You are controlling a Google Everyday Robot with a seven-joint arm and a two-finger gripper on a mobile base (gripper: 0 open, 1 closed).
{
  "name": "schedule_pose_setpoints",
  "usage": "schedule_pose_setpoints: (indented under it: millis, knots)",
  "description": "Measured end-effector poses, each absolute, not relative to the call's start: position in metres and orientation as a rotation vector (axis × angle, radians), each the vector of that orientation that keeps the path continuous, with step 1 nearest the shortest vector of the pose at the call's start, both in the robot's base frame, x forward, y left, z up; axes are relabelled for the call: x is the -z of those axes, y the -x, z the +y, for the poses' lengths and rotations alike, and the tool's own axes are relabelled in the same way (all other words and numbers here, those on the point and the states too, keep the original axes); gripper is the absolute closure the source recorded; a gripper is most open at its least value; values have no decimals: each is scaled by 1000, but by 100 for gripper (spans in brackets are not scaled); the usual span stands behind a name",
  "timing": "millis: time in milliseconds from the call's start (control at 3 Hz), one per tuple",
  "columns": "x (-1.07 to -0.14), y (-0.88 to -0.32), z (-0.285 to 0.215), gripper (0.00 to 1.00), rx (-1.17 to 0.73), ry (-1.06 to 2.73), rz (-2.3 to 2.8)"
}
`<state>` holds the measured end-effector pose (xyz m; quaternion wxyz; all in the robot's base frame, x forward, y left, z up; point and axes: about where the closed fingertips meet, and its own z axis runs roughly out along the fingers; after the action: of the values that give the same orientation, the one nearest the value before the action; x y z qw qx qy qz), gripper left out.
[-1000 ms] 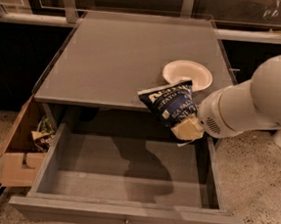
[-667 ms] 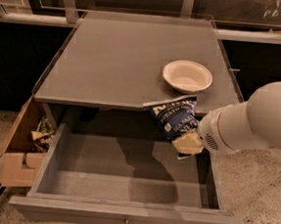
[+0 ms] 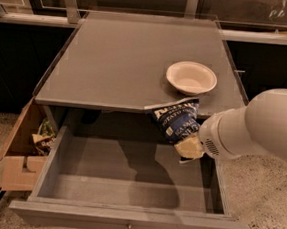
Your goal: Place blue chip bag into top drawer
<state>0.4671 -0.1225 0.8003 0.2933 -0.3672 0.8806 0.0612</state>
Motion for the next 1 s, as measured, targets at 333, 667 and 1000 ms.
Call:
schedule_pose_setpoints:
  millis: [333, 667, 1000]
  knots:
    - [-767, -465, -132, 100, -187, 876, 2389]
    - [-717, -471, -150, 100, -213, 721, 2407]
    - [-683, -474, -155, 100, -243, 674, 2439]
